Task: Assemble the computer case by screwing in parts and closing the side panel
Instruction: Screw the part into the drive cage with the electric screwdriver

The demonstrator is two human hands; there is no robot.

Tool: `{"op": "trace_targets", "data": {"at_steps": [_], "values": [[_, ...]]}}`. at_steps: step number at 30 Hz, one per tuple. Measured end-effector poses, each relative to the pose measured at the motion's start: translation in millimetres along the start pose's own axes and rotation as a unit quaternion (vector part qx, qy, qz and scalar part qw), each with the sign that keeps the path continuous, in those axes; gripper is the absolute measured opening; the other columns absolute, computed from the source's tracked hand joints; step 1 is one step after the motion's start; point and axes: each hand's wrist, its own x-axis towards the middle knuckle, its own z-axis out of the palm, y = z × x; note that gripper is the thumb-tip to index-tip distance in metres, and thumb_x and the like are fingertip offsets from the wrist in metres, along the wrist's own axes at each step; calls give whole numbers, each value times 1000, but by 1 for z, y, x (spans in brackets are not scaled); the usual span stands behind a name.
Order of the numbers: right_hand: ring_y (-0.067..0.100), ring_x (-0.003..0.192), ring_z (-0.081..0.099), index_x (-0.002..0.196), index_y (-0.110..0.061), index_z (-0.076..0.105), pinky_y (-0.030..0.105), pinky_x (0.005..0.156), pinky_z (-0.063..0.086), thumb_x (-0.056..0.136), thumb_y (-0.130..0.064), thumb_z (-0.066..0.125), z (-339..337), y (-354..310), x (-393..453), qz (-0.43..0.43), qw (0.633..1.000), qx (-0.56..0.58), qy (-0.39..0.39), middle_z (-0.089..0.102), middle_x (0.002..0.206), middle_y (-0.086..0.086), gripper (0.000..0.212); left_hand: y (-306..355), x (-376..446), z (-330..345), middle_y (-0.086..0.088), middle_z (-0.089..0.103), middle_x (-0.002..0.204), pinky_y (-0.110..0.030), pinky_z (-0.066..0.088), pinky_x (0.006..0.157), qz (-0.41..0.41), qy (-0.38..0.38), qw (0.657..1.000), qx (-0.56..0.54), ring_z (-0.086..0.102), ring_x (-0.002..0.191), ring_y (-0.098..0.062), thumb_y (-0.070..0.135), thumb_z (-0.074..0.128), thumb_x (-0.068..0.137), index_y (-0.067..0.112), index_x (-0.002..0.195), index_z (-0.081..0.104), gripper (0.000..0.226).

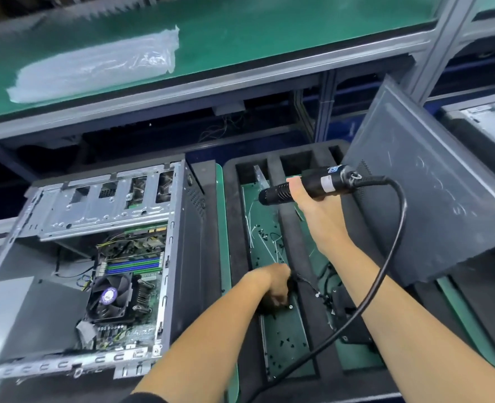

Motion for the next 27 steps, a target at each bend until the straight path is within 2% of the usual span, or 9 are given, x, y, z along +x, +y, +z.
{"op": "trace_targets", "data": {"at_steps": [3, 6, 10, 14, 18, 21, 24, 26, 27], "values": [[-11, 86, 63, 110, -17, 69, 7, 78, 46, 82, -48, 65, 17, -27, 3, -25, 999, 38, 9, 70, 94, -19, 41, -6, -26, -49, -19, 71, 94, -21, 55, 62, 47, 19, 990, -129, 63, 55, -10, -10, 58, 84, -9, 93, 67, 13], [0, 96, 66, 101, -19, 66, 28, 94, 53, 84, -43, 61, 36, -55, 6, -47, 994, 100, -14, 70, 96, -14, 30, -19, -62, -95, -4, 68, 70, -19, 54, 65, 97, 122, 971, -181, 63, 55, -6, -2, 61, 86, 2, 78, 67, 10], [-1, 103, 65, 97, -31, 64, 33, 103, 49, 87, -44, 61, 58, -88, 6, -89, 985, 139, -60, 71, 97, -21, 17, -49, -103, -126, -10, 64, 74, -20, 52, 61, 115, 265, 921, -262, 61, 63, -12, 5, 60, 90, 2, 82, 64, 9], [-4, 100, 64, 102, -30, 52, 31, 98, 52, 70, -61, 66, 91, -115, -5, -126, 984, 87, -90, 62, 103, -16, 48, -87, -134, -132, -10, 61, 71, -16, 48, 53, 116, 343, 848, -387, 58, 62, -13, -2, 56, 90, 3, 80, 63, 13], [2, 93, 63, 98, -21, 54, 38, 97, 49, 82, -43, 64, 129, -107, -28, -168, 977, 7, -133, 61, 94, -7, 29, -108, -151, -126, 0, 60, 65, -14, 42, 52, 143, 362, 781, -489, 55, 55, -4, 5, 57, 90, 11, 73, 61, 19], [2, 89, 62, 100, -13, 54, 27, 90, 51, 85, -38, 74, 152, -101, -41, -167, 980, 36, -99, 62, 88, -10, 35, -120, -159, -118, -2, 57, 72, -21, 40, 62, 145, 354, 783, -491, 51, 64, -11, 12, 54, 92, 11, 76, 58, 16], [2, 79, 64, 82, -25, 59, 18, 77, 52, 76, -33, 71, 166, -106, -48, -193, 978, 62, -56, 63, 75, -18, 16, -128, -164, -110, -2, 59, 73, -23, 42, 61, 150, 362, 777, -493, 52, 59, -10, 14, 56, 90, 13, 77, 58, 13], [25, 82, 70, 79, -23, 65, 33, 79, 57, 68, -32, 72, 172, -111, -54, -190, 975, 104, -41, 67, 82, 4, 15, -132, -167, -107, -3, 61, 69, -22, 43, 57, 145, 388, 767, -491, 53, 53, -9, 13, 58, 88, 11, 78, 59, 10], [35, 82, 70, 84, -13, 65, 38, 78, 58, 65, -30, 72, 173, -113, -57, -189, 973, 125, -35, 65, 84, 19, 26, -134, -169, -106, -4, 60, 66, -21, 43, 52, 144, 398, 761, -491, 52, 51, -9, 11, 58, 88, 9, 78, 58, 11]]}}
